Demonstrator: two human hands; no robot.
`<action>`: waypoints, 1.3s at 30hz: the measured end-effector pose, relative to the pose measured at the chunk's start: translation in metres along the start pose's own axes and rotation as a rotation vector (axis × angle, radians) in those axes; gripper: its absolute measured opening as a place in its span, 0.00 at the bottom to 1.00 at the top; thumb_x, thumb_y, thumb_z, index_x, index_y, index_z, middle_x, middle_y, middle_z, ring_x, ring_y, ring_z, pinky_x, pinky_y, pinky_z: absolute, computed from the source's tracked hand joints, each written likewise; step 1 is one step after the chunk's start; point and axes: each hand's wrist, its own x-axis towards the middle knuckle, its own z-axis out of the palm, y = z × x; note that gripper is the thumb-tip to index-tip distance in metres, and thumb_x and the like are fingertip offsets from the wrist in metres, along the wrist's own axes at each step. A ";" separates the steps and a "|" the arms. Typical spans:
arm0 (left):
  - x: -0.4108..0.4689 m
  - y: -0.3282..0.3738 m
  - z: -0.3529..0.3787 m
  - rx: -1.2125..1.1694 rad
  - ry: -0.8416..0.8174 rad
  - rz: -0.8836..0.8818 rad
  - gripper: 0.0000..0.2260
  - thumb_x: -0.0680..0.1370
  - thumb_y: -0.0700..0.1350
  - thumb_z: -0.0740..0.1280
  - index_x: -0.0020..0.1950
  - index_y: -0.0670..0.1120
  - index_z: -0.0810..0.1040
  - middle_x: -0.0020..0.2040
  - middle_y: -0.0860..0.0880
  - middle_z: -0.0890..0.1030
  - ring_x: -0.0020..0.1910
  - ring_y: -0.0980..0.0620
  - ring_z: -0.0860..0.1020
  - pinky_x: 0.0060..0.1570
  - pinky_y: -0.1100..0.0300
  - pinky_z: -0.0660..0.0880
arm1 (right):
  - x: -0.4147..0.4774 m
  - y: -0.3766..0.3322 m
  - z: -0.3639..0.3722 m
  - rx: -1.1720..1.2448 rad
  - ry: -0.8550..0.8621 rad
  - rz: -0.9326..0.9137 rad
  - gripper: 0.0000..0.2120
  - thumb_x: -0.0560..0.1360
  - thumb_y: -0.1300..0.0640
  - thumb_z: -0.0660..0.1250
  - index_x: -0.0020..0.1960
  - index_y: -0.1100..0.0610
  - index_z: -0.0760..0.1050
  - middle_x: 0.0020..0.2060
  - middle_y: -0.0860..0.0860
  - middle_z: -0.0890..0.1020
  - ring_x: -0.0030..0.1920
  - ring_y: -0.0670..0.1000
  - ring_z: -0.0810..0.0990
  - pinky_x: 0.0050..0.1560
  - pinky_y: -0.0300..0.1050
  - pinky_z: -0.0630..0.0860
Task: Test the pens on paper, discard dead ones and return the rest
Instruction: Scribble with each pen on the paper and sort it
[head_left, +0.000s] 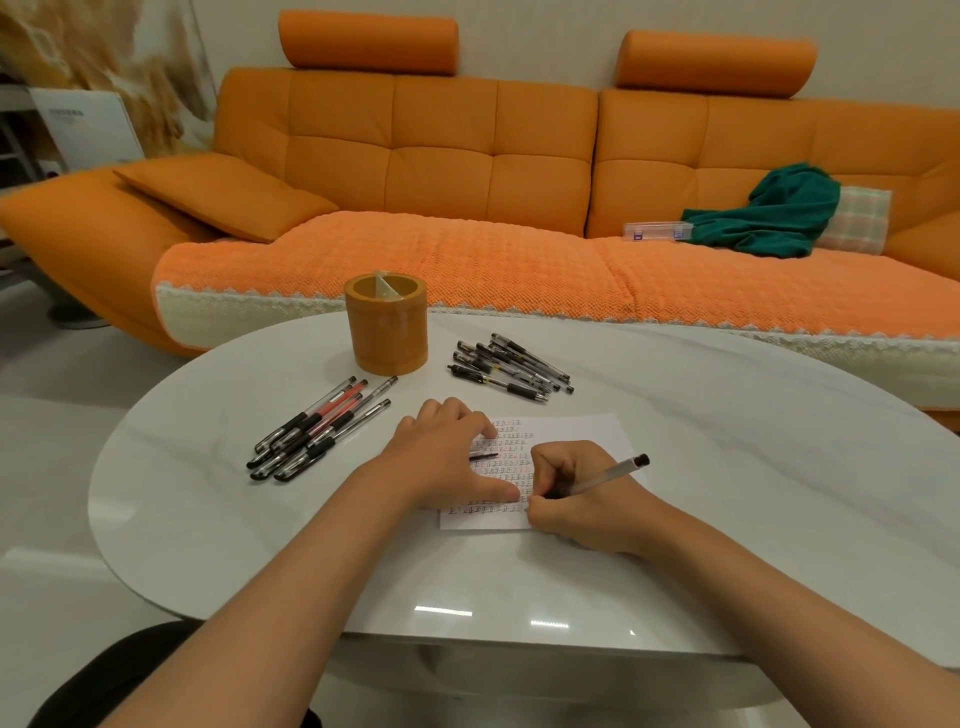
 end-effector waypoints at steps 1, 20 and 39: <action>0.000 0.000 0.000 0.001 0.001 0.000 0.38 0.67 0.74 0.68 0.72 0.60 0.67 0.71 0.53 0.65 0.70 0.51 0.62 0.66 0.50 0.62 | 0.000 -0.001 0.000 0.025 0.014 0.003 0.08 0.69 0.68 0.69 0.36 0.66 0.69 0.27 0.55 0.74 0.27 0.51 0.71 0.27 0.40 0.66; 0.000 -0.001 -0.002 -0.010 -0.002 0.011 0.37 0.67 0.73 0.68 0.73 0.61 0.67 0.71 0.54 0.66 0.69 0.52 0.62 0.67 0.51 0.64 | 0.005 -0.013 -0.018 0.181 0.142 0.127 0.05 0.74 0.65 0.70 0.42 0.66 0.75 0.28 0.59 0.78 0.25 0.53 0.73 0.26 0.42 0.70; 0.002 -0.002 0.000 0.010 -0.001 0.009 0.38 0.67 0.74 0.68 0.73 0.60 0.67 0.71 0.53 0.65 0.70 0.50 0.62 0.66 0.50 0.63 | 0.002 -0.006 -0.002 0.064 0.024 0.025 0.13 0.72 0.73 0.67 0.34 0.59 0.73 0.23 0.48 0.76 0.22 0.46 0.72 0.25 0.36 0.67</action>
